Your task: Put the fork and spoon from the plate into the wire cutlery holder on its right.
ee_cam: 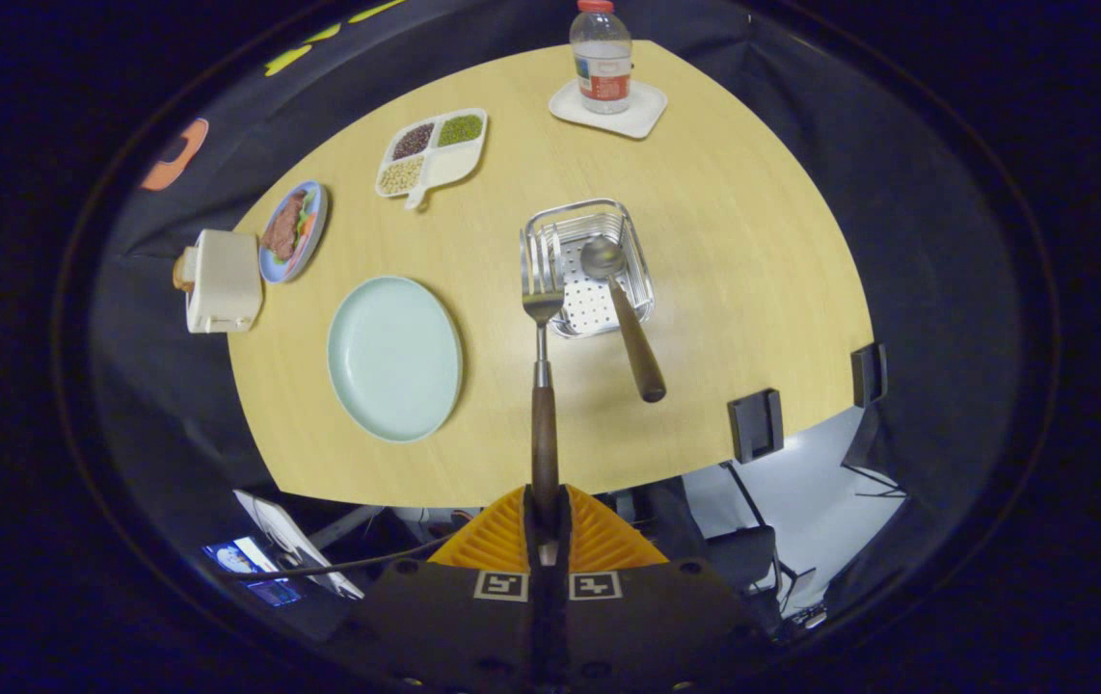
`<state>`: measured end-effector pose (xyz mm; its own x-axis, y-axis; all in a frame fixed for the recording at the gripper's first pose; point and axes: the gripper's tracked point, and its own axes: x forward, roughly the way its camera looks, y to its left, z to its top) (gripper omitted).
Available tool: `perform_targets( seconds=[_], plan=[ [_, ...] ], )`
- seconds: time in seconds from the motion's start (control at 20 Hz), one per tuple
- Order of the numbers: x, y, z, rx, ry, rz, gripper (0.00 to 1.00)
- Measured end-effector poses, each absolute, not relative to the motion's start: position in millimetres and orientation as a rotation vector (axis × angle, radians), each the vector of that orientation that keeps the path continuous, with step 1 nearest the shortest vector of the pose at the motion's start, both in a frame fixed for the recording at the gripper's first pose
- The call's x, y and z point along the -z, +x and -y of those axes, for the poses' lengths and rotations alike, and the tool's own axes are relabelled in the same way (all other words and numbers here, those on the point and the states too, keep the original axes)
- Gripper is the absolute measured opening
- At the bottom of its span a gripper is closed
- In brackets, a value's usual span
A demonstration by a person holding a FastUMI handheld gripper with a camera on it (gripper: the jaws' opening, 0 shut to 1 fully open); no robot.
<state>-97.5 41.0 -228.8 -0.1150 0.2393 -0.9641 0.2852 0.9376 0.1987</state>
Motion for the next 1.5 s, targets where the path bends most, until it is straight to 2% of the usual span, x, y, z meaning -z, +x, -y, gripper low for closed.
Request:
perform_targets(
  seconds=[0.65,0.8,0.9,0.95,1.0,1.15,1.25,1.5],
  plan=[
    [253.6,-76.9,-27.1,0.083,0.466,-1.778,0.02],
    [254.4,-69.2,-28.6,0.082,0.483,-1.766,0.08],
    [253.0,-67.5,-28.3,0.081,0.478,-1.752,0.19],
    [250.0,-66.3,-29.4,0.072,0.482,-1.745,0.38],
    [248.1,-65.8,-31.6,0.061,0.485,-1.735,0.42],
    [240.6,-60.0,-25.4,0.053,0.434,-1.661,0.86],
    [229.9,-54.2,-16.9,0.054,0.372,-1.587,0.96],
    [182.2,-27.0,-12.0,0.026,0.312,-1.352,0.97]
  ],
)
